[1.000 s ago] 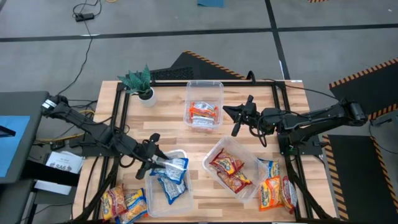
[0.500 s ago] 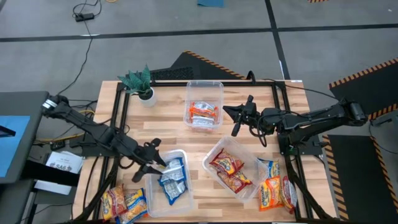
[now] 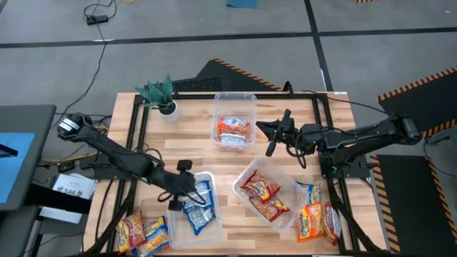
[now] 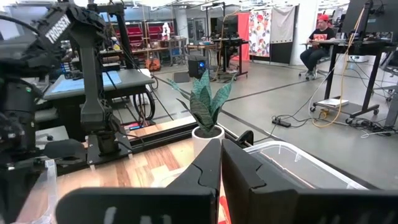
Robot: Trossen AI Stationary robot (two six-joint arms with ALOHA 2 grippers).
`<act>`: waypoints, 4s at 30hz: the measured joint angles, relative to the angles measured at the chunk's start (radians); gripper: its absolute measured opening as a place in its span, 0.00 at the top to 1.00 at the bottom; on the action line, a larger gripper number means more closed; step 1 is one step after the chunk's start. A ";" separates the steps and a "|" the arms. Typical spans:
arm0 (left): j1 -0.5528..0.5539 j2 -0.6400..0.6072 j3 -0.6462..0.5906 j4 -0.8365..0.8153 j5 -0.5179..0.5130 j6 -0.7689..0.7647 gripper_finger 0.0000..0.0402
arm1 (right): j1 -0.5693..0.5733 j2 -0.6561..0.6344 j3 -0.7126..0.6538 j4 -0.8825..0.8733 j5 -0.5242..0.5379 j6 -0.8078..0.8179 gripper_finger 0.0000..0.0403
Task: Sort Maruchan noodles
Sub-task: Move the bottom left transparent bin to the center of the table, then put the red noodle pack in the bottom right transparent bin
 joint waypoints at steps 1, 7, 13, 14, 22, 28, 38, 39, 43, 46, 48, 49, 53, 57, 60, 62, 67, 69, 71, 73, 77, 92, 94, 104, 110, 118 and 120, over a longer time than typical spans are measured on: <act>0.000 0.018 0.024 -0.040 -0.027 -0.004 1.00 | 0.000 0.000 0.000 0.000 0.000 0.000 0.91; 0.004 0.104 0.133 -0.269 -0.189 -0.008 1.00 | 0.000 0.000 0.000 0.000 0.000 0.000 0.91; 0.038 0.129 0.156 -0.344 -0.310 0.009 1.00 | 0.000 0.000 0.000 0.000 0.000 0.000 0.91; 0.048 0.129 0.156 -0.343 -0.318 0.013 1.00 | 0.000 0.000 0.000 0.000 0.000 0.000 0.91; 0.140 0.126 0.157 -0.345 -0.419 0.030 1.00 | 0.000 0.000 0.000 0.000 0.000 0.000 0.91; 0.197 0.126 0.157 -0.378 -0.511 -0.040 1.00 | 0.000 0.000 0.000 0.000 0.000 0.000 0.91; 0.183 0.091 0.199 -0.364 -0.459 -0.011 1.00 | -0.001 0.000 0.000 0.000 0.000 -0.002 0.91; 0.178 0.075 0.201 -0.354 -0.453 0.004 1.00 | -0.001 0.000 0.000 0.000 0.000 -0.003 0.91; 0.173 -0.019 0.201 -0.299 -0.429 0.058 1.00 | -0.006 0.000 0.000 -0.002 0.000 -0.002 0.91; 0.172 -0.102 0.183 -0.213 -0.372 0.131 1.00 | -0.006 0.000 0.000 -0.002 0.000 -0.001 0.91; 0.171 -0.174 0.132 -0.122 -0.304 0.191 1.00 | 0.000 0.000 0.000 -0.002 0.000 -0.001 0.91; 0.171 -0.209 0.099 -0.070 -0.259 0.222 1.00 | 0.003 0.000 0.000 -0.004 0.000 -0.001 0.91; 0.180 -0.362 -0.074 0.141 -0.137 0.314 1.00 | 0.012 0.000 0.000 -0.007 0.000 -0.001 0.91; 0.231 -0.513 -0.255 0.344 -0.084 0.356 1.00 | -0.004 0.000 0.000 -0.007 0.000 -0.001 0.91; 0.298 -0.605 -0.353 0.440 -0.035 0.371 1.00 | -0.021 0.000 0.000 -0.007 0.000 -0.001 0.91; 0.347 -0.651 -0.399 0.503 0.022 0.373 1.00 | -0.030 0.000 0.000 -0.008 0.000 0.004 0.91; 0.442 -0.709 -0.482 0.595 0.159 0.360 1.00 | -0.033 0.000 0.000 -0.010 0.000 0.047 0.91; 0.465 -0.713 -0.505 0.630 0.195 0.350 1.00 | -0.032 0.000 0.000 -0.010 0.000 0.051 0.91; 0.479 -0.713 -0.527 0.644 0.212 0.338 1.00 | -0.031 0.000 0.000 -0.014 0.000 0.051 0.91; 0.485 -0.712 -0.539 0.642 0.212 0.326 1.00 | -0.031 0.000 0.000 -0.020 0.000 0.047 0.91; 0.489 -0.711 -0.540 0.648 0.211 0.319 1.00 | -0.035 0.000 0.000 0.021 0.000 0.046 0.91; 0.489 -0.713 -0.540 0.681 0.209 0.274 1.00 | 0.160 -0.051 0.529 -0.941 -0.039 0.280 0.86; 0.489 -0.713 -0.540 0.680 0.209 0.275 1.00 | 0.218 -0.020 0.621 -1.169 -0.026 0.386 0.82; 0.489 -0.713 -0.540 0.679 0.176 0.316 1.00 | 0.465 0.170 1.039 -2.073 -0.286 1.178 0.67; 0.489 -0.713 -0.540 0.691 0.156 0.353 1.00 | 0.602 0.220 1.000 -2.052 -0.344 1.368 0.66; 0.489 -0.713 -0.539 0.744 0.110 0.433 1.00 | 0.757 0.386 0.989 -2.073 -0.527 1.494 0.67; 0.489 -0.713 -0.539 0.745 0.111 0.436 1.00 | 0.787 0.436 0.989 -2.080 -0.532 1.530 0.67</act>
